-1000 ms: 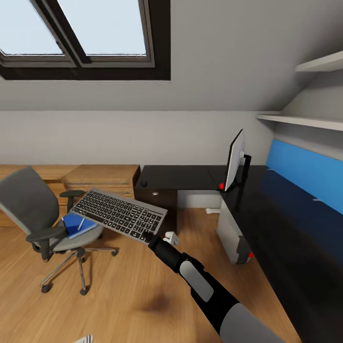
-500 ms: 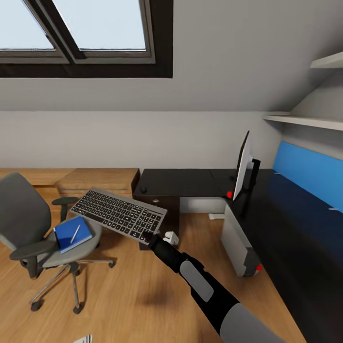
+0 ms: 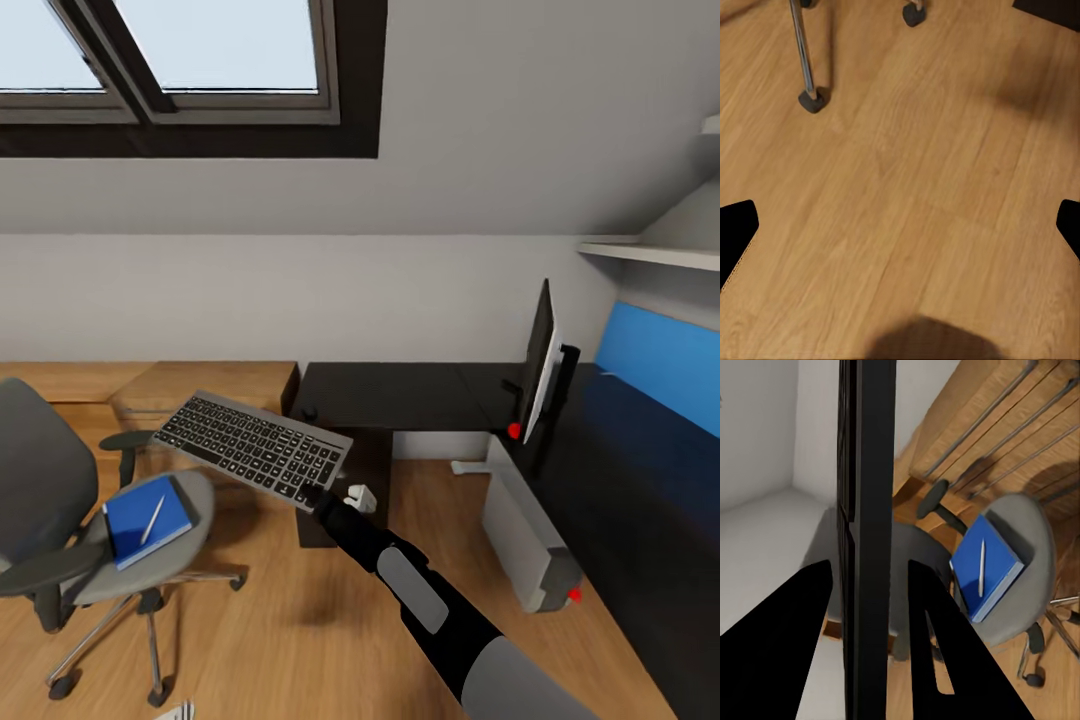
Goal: In the bedroom, organize the workspace by keeping the computer under the desk, ensuring the monitor is on the desk, placing the keyboard on the desk next to the monitor, placing the mouse on the desk next to the keyboard, moving the folder from the swivel chair onto the desk next to the mouse, stacking the notebook on top of the folder with the pen on top of the notebook, and positioning the swivel chair next to the desk.
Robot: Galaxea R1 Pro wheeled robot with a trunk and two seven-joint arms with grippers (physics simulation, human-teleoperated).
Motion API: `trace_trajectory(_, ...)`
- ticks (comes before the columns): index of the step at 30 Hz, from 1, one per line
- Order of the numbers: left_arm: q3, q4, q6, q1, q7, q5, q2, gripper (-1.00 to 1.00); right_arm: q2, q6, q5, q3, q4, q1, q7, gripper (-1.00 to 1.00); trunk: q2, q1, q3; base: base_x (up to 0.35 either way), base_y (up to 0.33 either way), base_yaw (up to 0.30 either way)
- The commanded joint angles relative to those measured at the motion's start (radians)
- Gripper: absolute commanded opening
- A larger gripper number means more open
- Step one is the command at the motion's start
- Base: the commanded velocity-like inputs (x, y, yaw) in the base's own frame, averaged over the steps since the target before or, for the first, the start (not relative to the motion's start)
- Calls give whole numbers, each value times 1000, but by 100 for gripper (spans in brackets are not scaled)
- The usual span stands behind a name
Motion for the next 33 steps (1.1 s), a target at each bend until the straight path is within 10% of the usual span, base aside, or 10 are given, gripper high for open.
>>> trace_trajectory(1,-9,-1,-3,-1,9,10,2,100,0,-10,-11,1,0,-1,2,-100,-1,1,-1,324,153,0)
trace_trajectory(11,-16,-1,-3,-1,9,9,-3,100,0,-310,-22,6,-7,0,-14,-100,-1,1,-1,172,66,0)
trace_trajectory(17,-20,-1,-2,0,9,8,-7,100,0,-553,-122,6,24,1,-29,-100,-1,1,-1,10,3,0)
trace_trajectory(25,-40,-8,-3,-1,8,0,-23,100,0,-651,-270,0,31,-1,-102,-100,-1,1,5,1,0,0)
trace_trajectory(29,-54,-265,19,0,43,-73,-76,100,0,-730,-282,-2,41,-1,-176,-100,-1,1,11,0,0,0)
trace_trajectory(31,-81,-514,217,-1,257,-160,-132,100,0,-741,-286,-8,55,-1,-202,-100,-1,1,12,0,0,0)
trace_trajectory(33,-83,-603,290,0,331,-170,-162,100,0,-742,-286,-10,56,-1,-208,-100,-1,1,12,0,0,0)
